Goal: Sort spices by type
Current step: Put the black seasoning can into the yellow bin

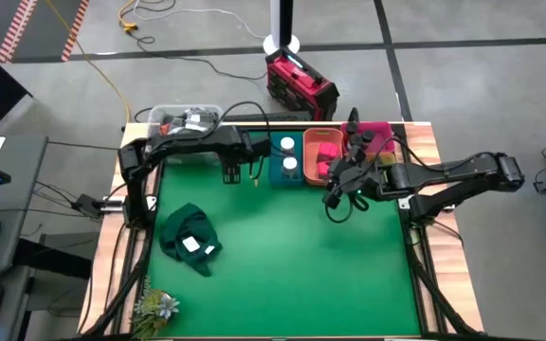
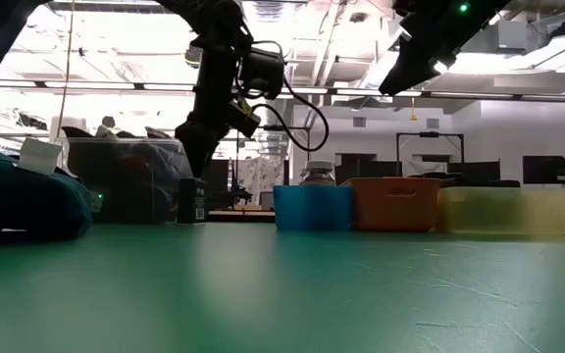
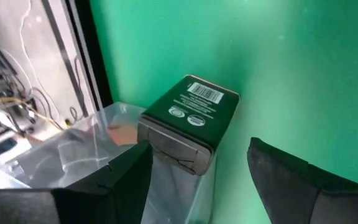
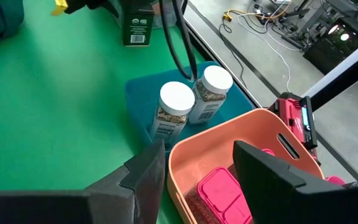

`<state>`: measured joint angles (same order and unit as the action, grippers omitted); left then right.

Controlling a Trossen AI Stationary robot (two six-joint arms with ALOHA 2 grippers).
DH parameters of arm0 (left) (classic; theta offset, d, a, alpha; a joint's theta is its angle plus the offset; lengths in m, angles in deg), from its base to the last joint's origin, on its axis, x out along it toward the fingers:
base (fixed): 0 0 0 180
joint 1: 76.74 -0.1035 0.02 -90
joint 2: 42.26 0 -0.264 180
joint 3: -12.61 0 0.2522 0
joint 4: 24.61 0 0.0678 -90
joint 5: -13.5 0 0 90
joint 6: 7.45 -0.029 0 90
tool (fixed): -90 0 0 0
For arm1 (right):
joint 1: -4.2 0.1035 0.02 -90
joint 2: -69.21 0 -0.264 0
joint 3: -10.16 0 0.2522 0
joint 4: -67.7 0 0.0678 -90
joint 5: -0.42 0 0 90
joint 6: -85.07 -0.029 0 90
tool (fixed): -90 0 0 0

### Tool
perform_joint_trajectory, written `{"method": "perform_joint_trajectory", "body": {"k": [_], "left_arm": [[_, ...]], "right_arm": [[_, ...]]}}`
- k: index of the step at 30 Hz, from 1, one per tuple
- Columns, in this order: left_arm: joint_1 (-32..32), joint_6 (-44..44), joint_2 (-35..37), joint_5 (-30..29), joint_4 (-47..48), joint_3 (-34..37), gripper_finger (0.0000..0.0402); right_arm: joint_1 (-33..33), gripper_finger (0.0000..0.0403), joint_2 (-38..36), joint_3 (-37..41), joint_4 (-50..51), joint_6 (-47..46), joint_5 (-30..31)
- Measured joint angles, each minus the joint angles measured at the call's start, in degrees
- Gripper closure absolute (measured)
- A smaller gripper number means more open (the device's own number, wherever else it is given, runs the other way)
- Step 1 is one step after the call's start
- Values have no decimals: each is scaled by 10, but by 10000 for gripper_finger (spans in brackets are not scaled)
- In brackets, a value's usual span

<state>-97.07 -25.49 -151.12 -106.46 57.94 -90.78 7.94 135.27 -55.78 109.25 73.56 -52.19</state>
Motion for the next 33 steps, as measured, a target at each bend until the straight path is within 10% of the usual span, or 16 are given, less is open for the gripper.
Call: {"method": "perform_joint_trajectory", "body": {"k": [33], "left_arm": [[22,-32,2,27,-49,74,152]], "right_arm": [[15,184,0,0,0,10,-1]]}}
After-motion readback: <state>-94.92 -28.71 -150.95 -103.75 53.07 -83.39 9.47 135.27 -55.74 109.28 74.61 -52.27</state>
